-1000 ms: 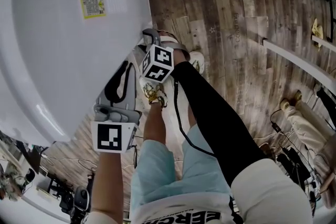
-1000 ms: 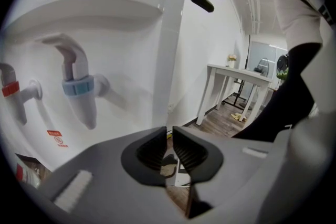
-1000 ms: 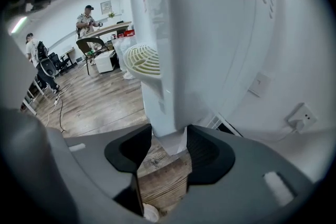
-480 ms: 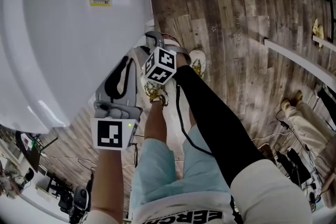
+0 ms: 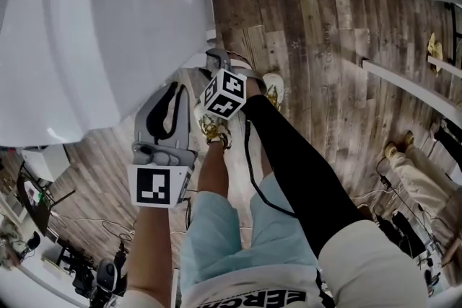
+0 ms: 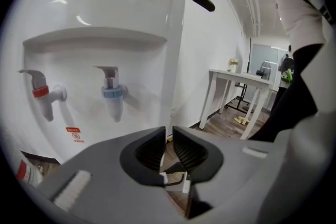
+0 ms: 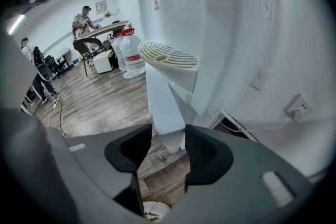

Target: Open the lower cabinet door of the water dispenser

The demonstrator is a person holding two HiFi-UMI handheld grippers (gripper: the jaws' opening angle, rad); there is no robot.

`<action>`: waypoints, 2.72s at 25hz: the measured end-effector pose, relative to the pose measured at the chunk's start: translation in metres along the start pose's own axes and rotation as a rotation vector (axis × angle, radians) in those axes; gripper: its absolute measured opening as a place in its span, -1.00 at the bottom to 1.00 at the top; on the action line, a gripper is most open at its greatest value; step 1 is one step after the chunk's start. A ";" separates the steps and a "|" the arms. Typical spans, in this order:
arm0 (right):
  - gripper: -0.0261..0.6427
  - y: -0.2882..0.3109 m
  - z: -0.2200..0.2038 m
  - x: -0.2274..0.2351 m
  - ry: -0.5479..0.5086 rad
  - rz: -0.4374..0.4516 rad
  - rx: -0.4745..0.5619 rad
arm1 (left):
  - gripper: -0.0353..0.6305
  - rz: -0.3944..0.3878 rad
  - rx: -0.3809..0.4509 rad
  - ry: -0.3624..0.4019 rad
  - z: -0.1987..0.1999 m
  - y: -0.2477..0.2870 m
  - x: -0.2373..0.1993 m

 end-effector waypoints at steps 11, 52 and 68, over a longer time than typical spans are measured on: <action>-0.35 -0.004 -0.001 -0.029 -0.029 -0.006 -0.036 | -0.72 -0.003 0.015 -0.018 -0.005 -0.029 0.000; -0.35 -0.016 0.005 -0.121 0.030 0.124 -0.190 | -0.72 0.152 0.105 -0.163 -0.031 -0.154 -0.027; -0.35 -0.005 -0.006 -0.113 -0.077 0.141 -0.215 | -0.72 0.316 0.091 -0.232 -0.049 -0.185 0.009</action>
Point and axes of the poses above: the fingertips, and each gripper's own axes: y forward along the fingers, x to its right, z out of its top, the point moved 10 cm from there along -y, backward along the fingers
